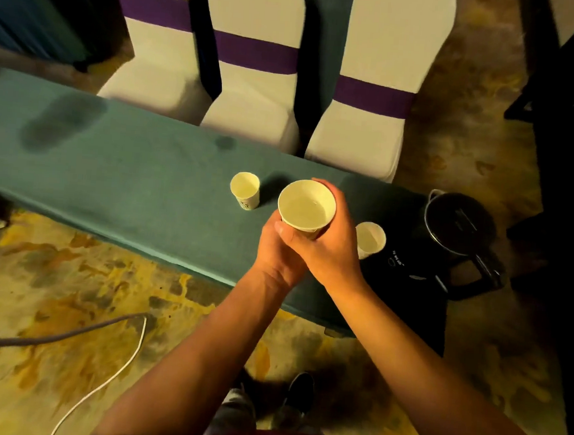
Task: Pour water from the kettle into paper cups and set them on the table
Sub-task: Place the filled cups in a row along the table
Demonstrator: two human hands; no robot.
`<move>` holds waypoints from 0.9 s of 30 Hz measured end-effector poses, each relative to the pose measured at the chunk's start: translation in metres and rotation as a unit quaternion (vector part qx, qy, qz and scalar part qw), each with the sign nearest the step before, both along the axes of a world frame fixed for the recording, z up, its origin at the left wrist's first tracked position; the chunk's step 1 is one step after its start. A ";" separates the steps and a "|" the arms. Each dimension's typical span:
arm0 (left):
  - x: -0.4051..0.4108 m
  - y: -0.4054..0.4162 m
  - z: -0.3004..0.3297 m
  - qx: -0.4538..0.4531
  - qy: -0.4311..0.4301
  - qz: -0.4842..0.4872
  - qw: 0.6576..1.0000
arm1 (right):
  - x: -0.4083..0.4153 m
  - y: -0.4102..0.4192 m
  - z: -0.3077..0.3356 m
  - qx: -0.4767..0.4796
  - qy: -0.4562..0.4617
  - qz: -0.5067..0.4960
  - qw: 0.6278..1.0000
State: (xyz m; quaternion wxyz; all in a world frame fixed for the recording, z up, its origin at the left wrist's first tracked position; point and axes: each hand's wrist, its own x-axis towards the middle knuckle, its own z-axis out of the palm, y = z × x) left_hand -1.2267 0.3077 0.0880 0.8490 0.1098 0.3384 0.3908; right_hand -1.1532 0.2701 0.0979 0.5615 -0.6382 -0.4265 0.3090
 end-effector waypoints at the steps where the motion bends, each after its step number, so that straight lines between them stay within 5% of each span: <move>1: -0.009 0.006 0.003 0.006 0.006 0.012 1.000 | -0.009 0.006 0.003 0.000 -0.004 0.006 1.000; 11: -0.120 0.076 0.016 0.005 0.016 0.078 0.997 | -0.125 0.076 0.015 -0.010 0.000 0.035 0.999; 27: -0.234 0.208 0.008 0.033 0.040 0.040 0.998 | -0.227 0.207 0.001 -0.022 -0.006 0.043 0.999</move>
